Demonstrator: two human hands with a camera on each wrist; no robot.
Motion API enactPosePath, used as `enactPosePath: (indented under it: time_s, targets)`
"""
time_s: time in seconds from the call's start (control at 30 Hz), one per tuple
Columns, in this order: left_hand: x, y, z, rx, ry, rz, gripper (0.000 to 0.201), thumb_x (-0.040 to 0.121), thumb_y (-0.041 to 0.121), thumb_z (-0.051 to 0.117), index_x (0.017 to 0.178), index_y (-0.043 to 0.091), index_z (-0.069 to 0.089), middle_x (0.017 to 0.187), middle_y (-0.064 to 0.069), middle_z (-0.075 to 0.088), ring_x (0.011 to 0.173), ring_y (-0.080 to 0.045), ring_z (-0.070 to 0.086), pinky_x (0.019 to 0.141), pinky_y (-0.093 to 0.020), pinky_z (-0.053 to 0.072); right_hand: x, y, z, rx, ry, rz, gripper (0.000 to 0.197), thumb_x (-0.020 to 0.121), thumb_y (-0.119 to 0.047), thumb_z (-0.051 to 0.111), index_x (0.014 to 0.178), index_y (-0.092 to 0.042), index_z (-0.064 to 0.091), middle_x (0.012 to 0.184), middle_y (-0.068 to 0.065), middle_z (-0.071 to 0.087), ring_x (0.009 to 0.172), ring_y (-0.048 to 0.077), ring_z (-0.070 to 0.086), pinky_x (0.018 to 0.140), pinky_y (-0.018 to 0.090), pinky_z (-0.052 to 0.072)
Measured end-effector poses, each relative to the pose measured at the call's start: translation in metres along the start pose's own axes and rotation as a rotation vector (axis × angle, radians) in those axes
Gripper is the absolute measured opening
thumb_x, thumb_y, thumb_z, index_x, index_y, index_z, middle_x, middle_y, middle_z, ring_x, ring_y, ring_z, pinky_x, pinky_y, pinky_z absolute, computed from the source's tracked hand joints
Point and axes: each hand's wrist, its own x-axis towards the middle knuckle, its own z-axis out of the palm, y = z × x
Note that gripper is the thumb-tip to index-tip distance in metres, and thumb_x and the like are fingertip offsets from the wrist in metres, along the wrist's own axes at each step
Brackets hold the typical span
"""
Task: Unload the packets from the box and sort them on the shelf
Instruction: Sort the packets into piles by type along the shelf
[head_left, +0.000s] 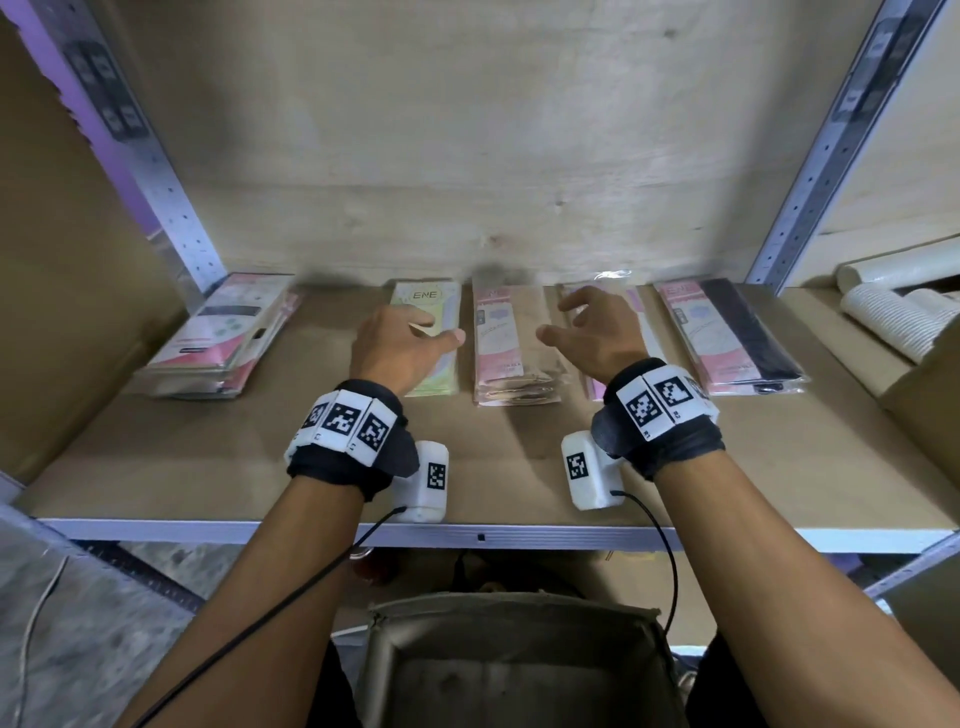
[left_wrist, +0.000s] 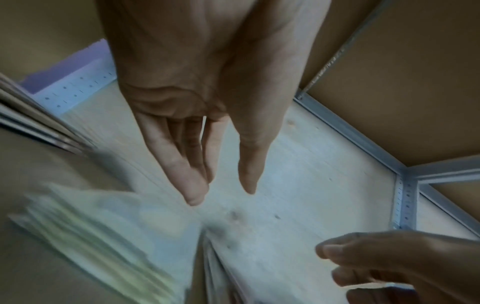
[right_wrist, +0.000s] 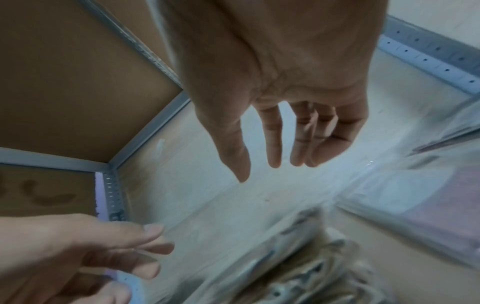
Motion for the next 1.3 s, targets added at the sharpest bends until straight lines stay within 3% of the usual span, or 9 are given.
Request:
enactPosePath:
  time_s: [0.17, 0.27, 0.47, 0.63, 0.77, 0.93, 1.03, 1.13, 1.3]
  targets:
    - [0.01, -0.019, -0.052, -0.016, 0.146, 0.014, 0.022, 0.08, 0.038, 0.073, 0.095, 0.022, 0.074, 0.096, 0.001, 0.076, 0.09, -0.026, 0.073, 0.09, -0.043, 0.058, -0.015, -0.038, 0.016, 0.184, -0.053, -0.17, 0.01, 0.084, -0.022, 0.071, 0.093, -0.019, 0.07, 0.081, -0.007, 0.068, 0.076, 0.009, 0.064, 0.071, 0.023, 0.051]
    - [0.019, -0.038, -0.085, 0.06, 0.232, -0.007, 0.02, 0.082, 0.034, 0.069, 0.098, 0.024, 0.076, 0.098, 0.008, 0.074, 0.099, -0.018, 0.069, 0.093, -0.028, 0.05, -0.021, -0.067, 0.041, 0.285, -0.232, -0.232, 0.005, 0.086, -0.014, 0.068, 0.089, -0.014, 0.072, 0.073, -0.003, 0.07, 0.068, 0.012, 0.067, 0.068, 0.026, 0.055]
    - [0.038, -0.082, -0.145, 0.12, 0.407, -0.09, 0.026, 0.086, 0.026, 0.07, 0.105, 0.01, 0.077, 0.115, -0.014, 0.072, 0.109, -0.034, 0.065, 0.1, -0.041, 0.05, -0.012, -0.133, 0.115, 0.37, -0.536, -0.168, 0.011, 0.09, -0.001, 0.06, 0.082, -0.008, 0.064, 0.064, 0.007, 0.064, 0.057, 0.02, 0.063, 0.056, 0.031, 0.057]
    - [0.057, -0.115, -0.182, 0.182, 0.356, -0.243, 0.028, 0.089, 0.026, 0.061, 0.105, 0.007, 0.072, 0.113, -0.017, 0.071, 0.108, -0.038, 0.062, 0.103, -0.041, 0.045, -0.004, -0.181, 0.173, 0.463, -0.676, -0.073, 0.013, 0.095, 0.005, 0.052, 0.085, -0.004, 0.052, 0.07, 0.014, 0.06, 0.054, 0.023, 0.061, 0.055, 0.034, 0.058]
    - [0.063, -0.129, -0.194, 0.276, 0.284, -0.322, 0.042, 0.087, 0.035, 0.06, 0.112, 0.002, 0.066, 0.117, -0.02, 0.067, 0.107, -0.038, 0.06, 0.082, -0.033, 0.041, 0.002, -0.205, 0.211, 0.549, -0.73, 0.015, 0.02, 0.095, 0.005, 0.05, 0.079, -0.007, 0.051, 0.074, 0.015, 0.056, 0.061, 0.024, 0.058, 0.069, 0.04, 0.057]
    - [0.062, -0.132, -0.19, 0.339, 0.18, -0.329, 0.037, 0.089, 0.028, 0.061, 0.109, -0.003, 0.068, 0.096, -0.016, 0.064, 0.074, -0.026, 0.055, 0.065, -0.028, 0.04, 0.003, -0.215, 0.24, 0.615, -0.756, 0.098, 0.002, 0.094, 0.001, 0.055, 0.096, 0.0, 0.057, 0.083, 0.015, 0.058, 0.061, 0.025, 0.065, 0.056, 0.033, 0.061]
    - [0.059, -0.13, -0.189, 0.39, 0.162, -0.312, 0.031, 0.089, 0.022, 0.059, 0.101, -0.004, 0.07, 0.087, -0.013, 0.062, 0.071, -0.025, 0.053, 0.059, -0.028, 0.039, 0.003, -0.214, 0.248, 0.611, -0.736, 0.117, 0.005, 0.092, -0.002, 0.061, 0.097, 0.0, 0.059, 0.08, 0.016, 0.063, 0.051, 0.02, 0.066, 0.048, 0.028, 0.057]
    - [0.053, -0.125, -0.192, 0.427, 0.185, -0.281, 0.028, 0.088, 0.018, 0.057, 0.097, -0.005, 0.071, 0.091, -0.019, 0.068, 0.076, -0.031, 0.057, 0.067, -0.031, 0.041, 0.004, -0.21, 0.248, 0.555, -0.697, 0.105, 0.009, 0.088, -0.002, 0.067, 0.093, 0.0, 0.06, 0.066, 0.012, 0.059, 0.04, 0.016, 0.06, 0.045, 0.025, 0.054]
    - [0.047, -0.121, -0.193, 0.42, 0.211, -0.278, 0.026, 0.088, 0.018, 0.056, 0.097, 0.001, 0.073, 0.097, -0.016, 0.072, 0.093, -0.036, 0.066, 0.076, -0.033, 0.048, 0.003, -0.2, 0.226, 0.483, -0.717, 0.074, 0.016, 0.086, 0.002, 0.068, 0.077, -0.005, 0.056, 0.065, 0.012, 0.051, 0.05, 0.02, 0.045, 0.054, 0.03, 0.04]
